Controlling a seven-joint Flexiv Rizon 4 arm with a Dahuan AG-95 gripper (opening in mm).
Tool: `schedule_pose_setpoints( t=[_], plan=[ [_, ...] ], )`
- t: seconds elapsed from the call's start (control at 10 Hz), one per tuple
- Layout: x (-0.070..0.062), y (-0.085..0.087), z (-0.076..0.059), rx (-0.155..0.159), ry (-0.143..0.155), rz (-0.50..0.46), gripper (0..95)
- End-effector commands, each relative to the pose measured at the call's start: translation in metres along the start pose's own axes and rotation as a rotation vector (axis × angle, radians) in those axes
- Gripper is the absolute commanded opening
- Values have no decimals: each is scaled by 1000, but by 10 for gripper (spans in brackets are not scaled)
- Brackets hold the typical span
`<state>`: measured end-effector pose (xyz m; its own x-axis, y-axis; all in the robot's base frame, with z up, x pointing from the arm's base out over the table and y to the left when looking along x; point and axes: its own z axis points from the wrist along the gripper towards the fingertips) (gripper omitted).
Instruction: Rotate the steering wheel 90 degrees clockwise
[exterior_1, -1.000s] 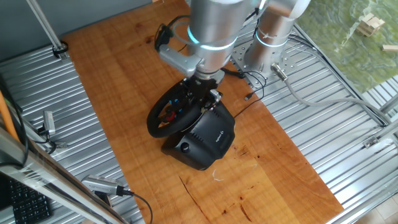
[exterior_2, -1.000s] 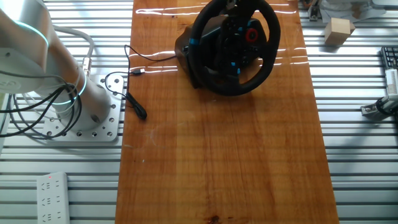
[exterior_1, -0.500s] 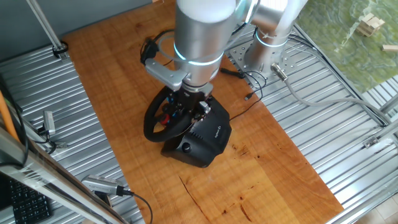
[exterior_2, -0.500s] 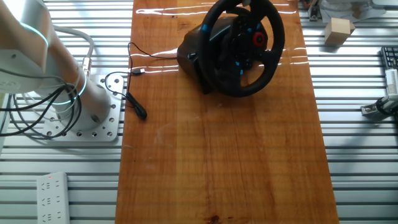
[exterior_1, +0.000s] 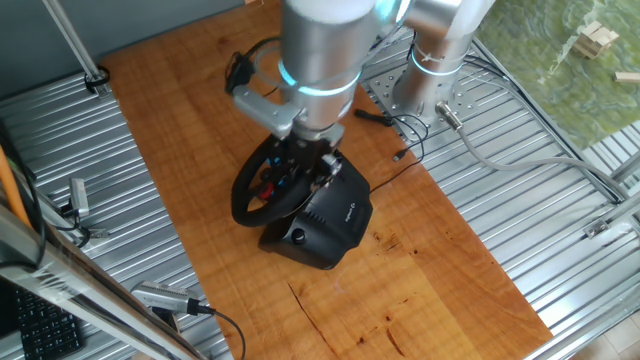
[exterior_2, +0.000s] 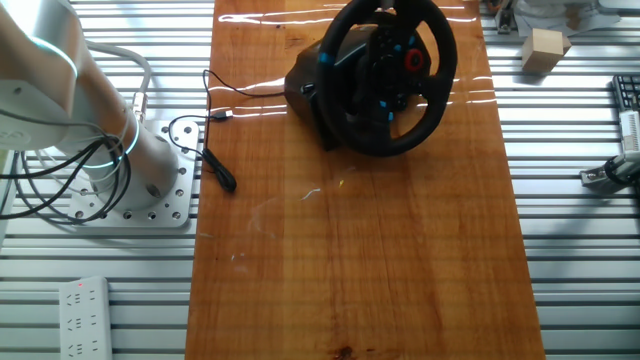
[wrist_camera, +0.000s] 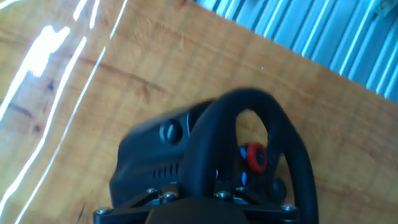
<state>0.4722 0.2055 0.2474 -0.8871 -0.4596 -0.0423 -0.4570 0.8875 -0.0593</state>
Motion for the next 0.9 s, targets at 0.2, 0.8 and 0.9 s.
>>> schedule_pose_setpoints(
  t=[0.2, 0.8, 0.9],
  plan=[
    [3, -1, -12, -3, 17, 34, 0],
    [5, -3, -1, -6, 8, 42, 0],
    [5, -3, 0, -7, 6, 42, 0]
  ],
)
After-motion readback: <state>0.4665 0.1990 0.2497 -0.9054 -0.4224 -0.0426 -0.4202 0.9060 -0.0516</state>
